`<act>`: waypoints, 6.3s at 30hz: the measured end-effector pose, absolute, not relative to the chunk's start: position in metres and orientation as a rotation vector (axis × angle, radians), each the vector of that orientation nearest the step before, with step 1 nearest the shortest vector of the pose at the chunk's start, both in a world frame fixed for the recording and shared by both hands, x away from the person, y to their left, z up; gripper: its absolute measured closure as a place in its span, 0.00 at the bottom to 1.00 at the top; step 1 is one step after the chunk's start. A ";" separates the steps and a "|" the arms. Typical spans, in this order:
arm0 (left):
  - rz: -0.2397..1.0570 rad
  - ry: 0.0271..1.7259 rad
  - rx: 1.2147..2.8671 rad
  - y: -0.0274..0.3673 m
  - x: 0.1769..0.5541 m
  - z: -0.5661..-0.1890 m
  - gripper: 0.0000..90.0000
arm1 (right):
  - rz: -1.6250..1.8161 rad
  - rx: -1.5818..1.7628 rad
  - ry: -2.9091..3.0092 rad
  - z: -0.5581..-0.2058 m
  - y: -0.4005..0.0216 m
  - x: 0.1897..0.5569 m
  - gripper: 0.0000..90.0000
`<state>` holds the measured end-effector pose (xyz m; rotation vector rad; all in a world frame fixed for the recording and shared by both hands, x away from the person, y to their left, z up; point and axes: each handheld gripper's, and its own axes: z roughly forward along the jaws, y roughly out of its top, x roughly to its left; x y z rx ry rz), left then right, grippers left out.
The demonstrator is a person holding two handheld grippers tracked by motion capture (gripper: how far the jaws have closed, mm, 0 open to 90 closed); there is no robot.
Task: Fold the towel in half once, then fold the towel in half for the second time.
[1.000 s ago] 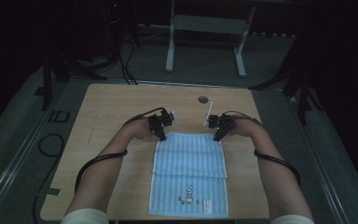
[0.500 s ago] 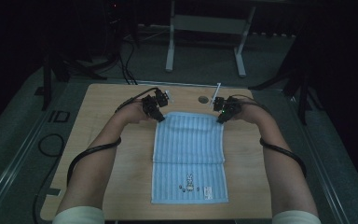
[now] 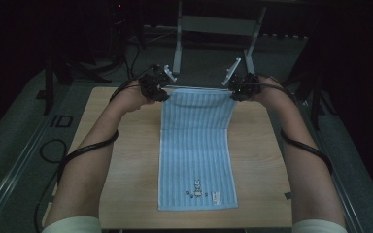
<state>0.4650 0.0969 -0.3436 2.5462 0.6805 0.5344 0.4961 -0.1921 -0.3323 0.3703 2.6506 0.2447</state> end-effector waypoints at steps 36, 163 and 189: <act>0.256 0.405 2.642 0.098 0.274 -0.463 0.93 | 0.342 0.141 2.904 -0.457 -0.218 0.289 0.90; 0.002 0.639 2.850 0.097 0.459 -0.518 0.91 | 0.038 0.379 3.166 -0.514 -0.170 0.492 0.94; 0.346 0.620 2.692 0.113 0.435 -0.423 0.94 | 0.280 0.328 2.887 -0.427 -0.183 0.466 0.94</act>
